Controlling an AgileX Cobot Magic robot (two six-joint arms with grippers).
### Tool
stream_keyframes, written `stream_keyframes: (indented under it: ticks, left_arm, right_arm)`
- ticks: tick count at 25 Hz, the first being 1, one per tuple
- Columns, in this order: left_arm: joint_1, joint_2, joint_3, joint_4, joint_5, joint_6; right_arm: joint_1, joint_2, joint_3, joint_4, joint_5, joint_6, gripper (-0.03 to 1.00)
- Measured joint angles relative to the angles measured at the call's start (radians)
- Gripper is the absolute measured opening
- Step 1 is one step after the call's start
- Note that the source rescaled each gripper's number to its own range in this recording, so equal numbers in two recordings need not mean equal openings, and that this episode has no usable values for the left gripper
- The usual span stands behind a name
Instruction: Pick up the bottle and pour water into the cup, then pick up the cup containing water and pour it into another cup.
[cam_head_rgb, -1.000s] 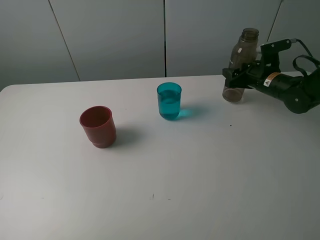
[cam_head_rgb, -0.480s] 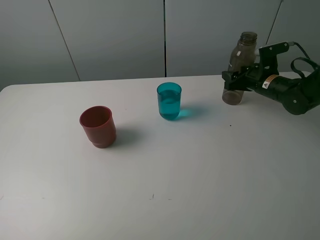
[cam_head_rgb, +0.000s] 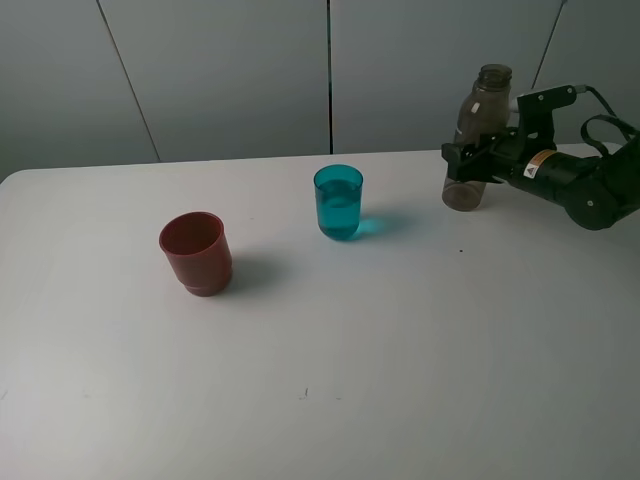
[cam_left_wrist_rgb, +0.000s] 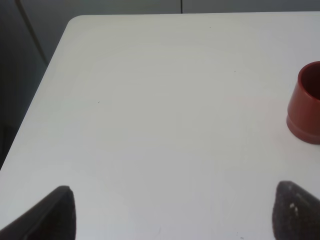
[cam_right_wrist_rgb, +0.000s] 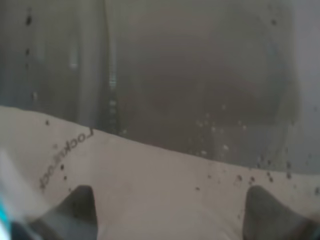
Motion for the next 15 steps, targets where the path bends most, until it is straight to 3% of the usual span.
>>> stream_keyframes:
  ticks: [2, 3, 4, 6, 11, 15]
  left_arm:
    - [0.0, 0.0, 0.0, 0.0, 0.0, 0.0]
    - [0.0, 0.0, 0.0, 0.0, 0.0, 0.0]
    - [0.0, 0.0, 0.0, 0.0, 0.0, 0.0]
    - [0.0, 0.0, 0.0, 0.0, 0.0, 0.0]
    - [0.0, 0.0, 0.0, 0.0, 0.0, 0.0]
    - [0.0, 0.0, 0.0, 0.0, 0.0, 0.0]
  right_arm:
    - [0.0, 0.0, 0.0, 0.0, -0.011, 0.013, 0.64]
    - [0.0, 0.0, 0.0, 0.0, -0.011, 0.023, 0.82]
    - [0.0, 0.0, 0.0, 0.0, -0.011, 0.033, 0.92]
    - [0.0, 0.0, 0.0, 0.0, 0.017, 0.045, 0.98]
    - [0.0, -0.039, 0.0, -0.049, 0.166, 0.091, 0.99]
    - [0.0, -0.105, 0.023, -0.111, 0.203, 0.1, 0.99]
